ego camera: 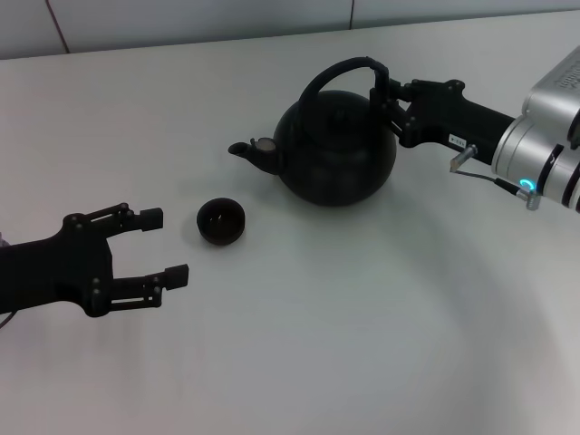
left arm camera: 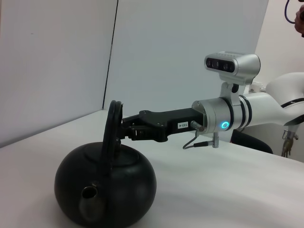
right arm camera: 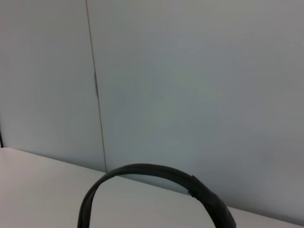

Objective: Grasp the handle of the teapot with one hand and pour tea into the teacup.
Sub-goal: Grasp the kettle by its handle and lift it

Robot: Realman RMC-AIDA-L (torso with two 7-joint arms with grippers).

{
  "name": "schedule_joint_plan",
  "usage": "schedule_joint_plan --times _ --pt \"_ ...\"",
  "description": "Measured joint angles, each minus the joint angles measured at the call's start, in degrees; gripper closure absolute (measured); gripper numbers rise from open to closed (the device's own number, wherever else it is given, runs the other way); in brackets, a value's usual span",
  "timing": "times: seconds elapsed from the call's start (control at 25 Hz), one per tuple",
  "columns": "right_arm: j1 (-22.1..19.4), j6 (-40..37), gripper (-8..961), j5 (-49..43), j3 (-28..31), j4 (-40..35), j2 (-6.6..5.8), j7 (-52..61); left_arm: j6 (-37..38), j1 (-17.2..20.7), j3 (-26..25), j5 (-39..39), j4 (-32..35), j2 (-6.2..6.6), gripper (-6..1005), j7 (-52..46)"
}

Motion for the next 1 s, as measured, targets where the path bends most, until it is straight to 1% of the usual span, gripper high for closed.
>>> schedule_joint_plan --times 0.16,0.28,0.88,1.0 --pt "0.01 0.01 698 1.05 0.00 0.07 0.01 -0.14 -0.08 -0.03 0.00 0.00 0.00 -0.02 131 0.00" --pt "0.01 0.01 837 1.32 0.01 0.08 -0.04 -0.15 -0.09 -0.05 0.00 0.00 0.00 -0.02 131 0.00" --pt "-0.94 -0.67 838 2.82 0.18 -0.45 -0.18 -0.24 -0.07 0.17 0.00 -0.06 0.00 -0.11 132 0.00" --pt "-1.04 -0.78 838 2.89 -0.50 -1.53 -0.15 -0.33 -0.07 0.26 0.00 -0.05 0.00 -0.18 132 0.00"
